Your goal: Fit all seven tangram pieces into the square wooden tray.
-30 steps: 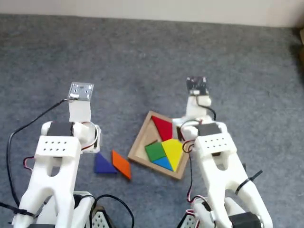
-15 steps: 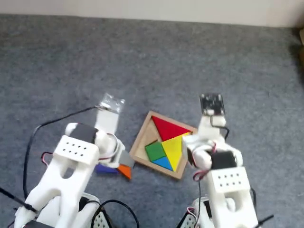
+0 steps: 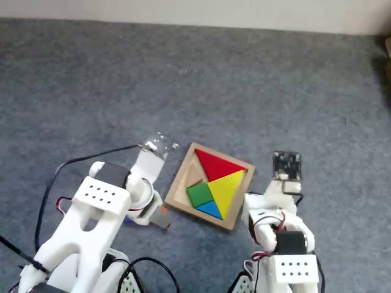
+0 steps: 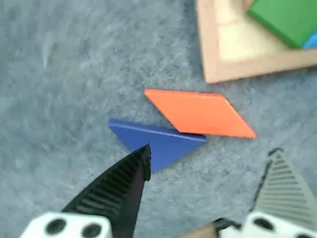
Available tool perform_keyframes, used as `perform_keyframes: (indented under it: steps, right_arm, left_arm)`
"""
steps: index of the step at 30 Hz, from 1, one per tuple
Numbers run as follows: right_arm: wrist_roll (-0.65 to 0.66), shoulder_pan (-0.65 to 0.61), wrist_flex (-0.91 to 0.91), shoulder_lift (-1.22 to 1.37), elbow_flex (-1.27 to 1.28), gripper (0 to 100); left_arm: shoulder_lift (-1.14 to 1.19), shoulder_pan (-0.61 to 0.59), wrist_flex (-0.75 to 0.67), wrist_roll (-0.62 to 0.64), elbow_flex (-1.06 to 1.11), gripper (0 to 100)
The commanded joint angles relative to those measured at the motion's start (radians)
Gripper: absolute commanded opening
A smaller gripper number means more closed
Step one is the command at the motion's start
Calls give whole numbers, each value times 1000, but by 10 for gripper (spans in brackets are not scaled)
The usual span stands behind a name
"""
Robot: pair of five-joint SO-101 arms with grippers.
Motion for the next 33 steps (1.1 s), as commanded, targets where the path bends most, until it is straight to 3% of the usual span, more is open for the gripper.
perform_keyframes:
  steps: [1, 7, 14, 21, 27, 33]
  right_arm:
    - [-9, 41, 10, -67, 28, 4]
    - [-9, 76, 10, -127, 114, 4]
    - [-2, 122, 12, -176, 183, 4]
    - [-2, 148, 13, -208, 205, 4]
    - [-2, 150, 13, -208, 225, 4]
    - [-2, 148, 13, -208, 226, 4]
  left_arm:
    - [-21, 16, -11, -258, -74, 303]
    - [-19, 16, -12, -499, -91, 303]
    - [-19, 25, -29, -661, -88, 303]
    - [1, 99, -69, -675, -82, 303]
    - [222, 131, -163, -672, -105, 303]
    - [375, 131, -169, -672, -170, 301]
